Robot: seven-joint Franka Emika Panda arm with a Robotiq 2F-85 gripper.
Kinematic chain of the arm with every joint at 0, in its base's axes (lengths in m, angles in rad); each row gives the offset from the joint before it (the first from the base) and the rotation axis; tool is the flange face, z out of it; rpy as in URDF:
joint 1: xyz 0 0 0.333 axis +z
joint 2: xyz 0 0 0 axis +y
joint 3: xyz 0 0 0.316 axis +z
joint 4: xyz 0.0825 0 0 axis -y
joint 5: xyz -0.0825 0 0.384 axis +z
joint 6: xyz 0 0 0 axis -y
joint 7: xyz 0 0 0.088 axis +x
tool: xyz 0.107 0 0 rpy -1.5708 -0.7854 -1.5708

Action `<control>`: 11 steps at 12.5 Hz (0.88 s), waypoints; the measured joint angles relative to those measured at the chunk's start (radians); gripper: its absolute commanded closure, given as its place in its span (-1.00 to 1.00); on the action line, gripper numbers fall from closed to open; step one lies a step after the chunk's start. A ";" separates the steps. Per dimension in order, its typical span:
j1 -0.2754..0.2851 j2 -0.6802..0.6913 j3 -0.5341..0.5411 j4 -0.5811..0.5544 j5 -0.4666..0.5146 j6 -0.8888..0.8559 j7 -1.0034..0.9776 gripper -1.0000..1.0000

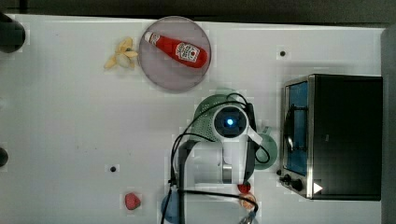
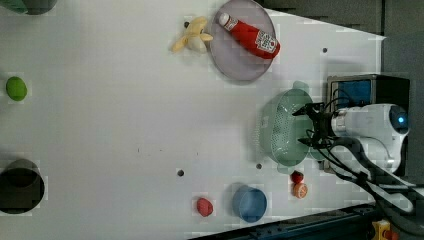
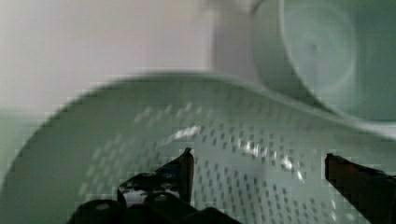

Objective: Drag strainer left to right.

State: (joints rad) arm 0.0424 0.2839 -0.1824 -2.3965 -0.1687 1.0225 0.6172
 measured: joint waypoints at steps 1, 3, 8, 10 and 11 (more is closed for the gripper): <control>0.004 -0.052 0.017 0.000 -0.003 -0.072 -0.045 -1.00; 0.020 -0.167 0.031 0.023 0.013 -0.238 -0.141 -1.00; 0.027 -0.466 0.080 0.145 0.133 -0.540 -0.405 -1.00; 0.033 -0.575 0.072 0.184 0.135 -0.673 -0.458 -1.00; 0.037 -0.613 0.072 0.219 0.136 -0.773 -0.473 -1.00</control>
State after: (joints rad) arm 0.0795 -0.3291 -0.1101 -2.1777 -0.0330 0.2498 0.1438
